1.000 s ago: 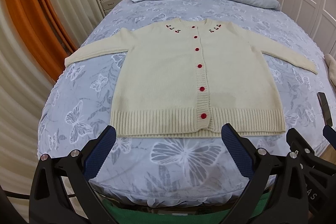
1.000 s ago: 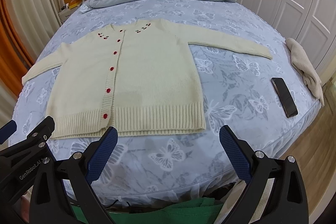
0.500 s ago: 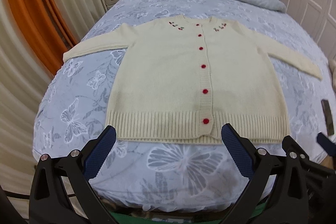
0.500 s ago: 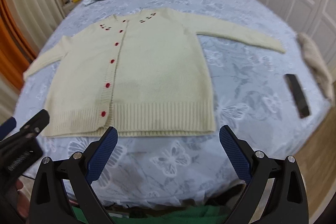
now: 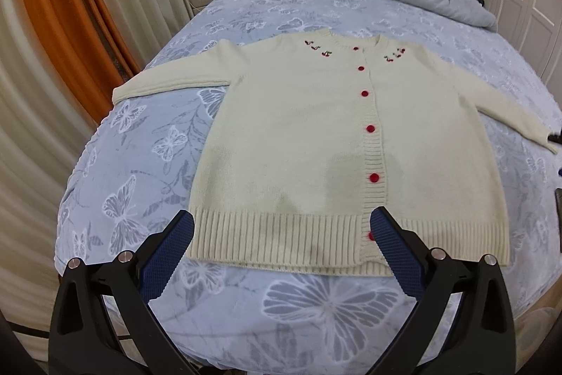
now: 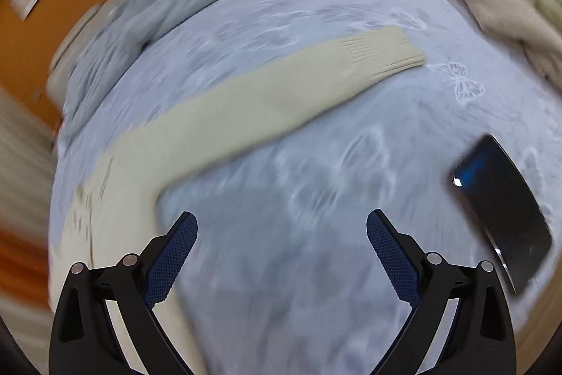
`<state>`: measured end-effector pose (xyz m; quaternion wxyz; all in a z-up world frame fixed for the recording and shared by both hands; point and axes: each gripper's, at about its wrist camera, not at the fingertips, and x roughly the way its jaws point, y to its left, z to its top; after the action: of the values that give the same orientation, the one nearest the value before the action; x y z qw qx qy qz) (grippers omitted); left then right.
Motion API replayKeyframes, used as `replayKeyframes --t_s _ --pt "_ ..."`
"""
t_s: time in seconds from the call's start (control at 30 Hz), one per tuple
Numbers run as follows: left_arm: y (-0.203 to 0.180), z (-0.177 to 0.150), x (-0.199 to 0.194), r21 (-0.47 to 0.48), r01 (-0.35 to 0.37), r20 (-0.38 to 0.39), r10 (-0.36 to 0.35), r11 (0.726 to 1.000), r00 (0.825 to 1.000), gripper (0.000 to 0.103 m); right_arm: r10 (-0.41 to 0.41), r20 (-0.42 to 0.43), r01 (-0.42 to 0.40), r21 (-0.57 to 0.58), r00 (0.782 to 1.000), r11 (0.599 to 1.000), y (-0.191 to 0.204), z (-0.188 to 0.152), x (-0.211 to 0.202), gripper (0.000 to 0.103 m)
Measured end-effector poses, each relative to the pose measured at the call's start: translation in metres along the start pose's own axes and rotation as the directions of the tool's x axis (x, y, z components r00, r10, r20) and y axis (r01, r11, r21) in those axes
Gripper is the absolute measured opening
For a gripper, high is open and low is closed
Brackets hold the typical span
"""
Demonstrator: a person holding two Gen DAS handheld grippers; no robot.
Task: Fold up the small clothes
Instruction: 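Grasp the cardigan sleeve cuff with the right gripper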
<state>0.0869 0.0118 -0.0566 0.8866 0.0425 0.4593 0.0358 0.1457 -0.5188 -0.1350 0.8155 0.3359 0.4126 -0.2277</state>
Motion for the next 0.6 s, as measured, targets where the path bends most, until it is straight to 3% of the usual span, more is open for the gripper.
replayKeyframes --t_s 0.07,0.2,0.33,0.4,0.43,0.47,0.5,0.53,0.6 --pt "0.0 0.0 0.005 0.001 -0.004 -0.011 0.004 1.0 1.0 0.098 0.013 0.003 -0.013 0.115 1.0 0.993 -0.021 0.029 0.025 0.086" --pt "-0.003 0.002 0.016 0.025 -0.018 -0.031 0.019 1.0 0.999 0.098 -0.024 0.015 0.02 0.209 1.0 0.978 -0.038 0.065 0.059 0.085" --pt "-0.005 0.003 0.028 0.041 -0.021 -0.059 0.024 0.999 0.998 0.098 -0.03 -0.006 0.03 0.302 1.0 0.953 -0.052 0.081 0.091 0.082" --pt "-0.006 0.004 0.032 0.052 -0.019 -0.065 0.023 0.998 0.998 0.098 -0.045 0.045 0.028 0.322 0.998 0.946 -0.053 0.084 0.095 0.083" --pt "-0.007 0.004 0.034 0.06 -0.021 -0.066 0.025 0.998 0.998 0.098 -0.046 0.054 0.026 0.321 0.997 0.947 -0.052 0.086 0.097 0.072" --pt "-0.006 0.005 0.036 0.064 -0.022 -0.068 0.026 0.998 0.997 0.098 -0.028 0.065 0.007 0.312 0.997 0.95 -0.048 0.09 0.097 0.051" --pt "-0.006 0.006 0.037 0.065 -0.019 -0.071 0.024 0.998 0.997 0.098 0.023 0.057 -0.039 0.31 0.998 0.95 -0.047 0.093 0.1 0.011" --pt "-0.004 0.007 0.039 0.061 -0.017 -0.072 0.021 0.998 0.997 0.098 0.083 0.055 -0.097 0.334 0.995 0.938 -0.044 0.097 0.099 0.009" --pt "-0.001 0.011 0.041 0.044 -0.01 -0.066 0.013 0.999 0.998 0.098 0.169 0.166 -0.211 0.28 0.972 0.937 -0.021 0.106 0.075 0.009"
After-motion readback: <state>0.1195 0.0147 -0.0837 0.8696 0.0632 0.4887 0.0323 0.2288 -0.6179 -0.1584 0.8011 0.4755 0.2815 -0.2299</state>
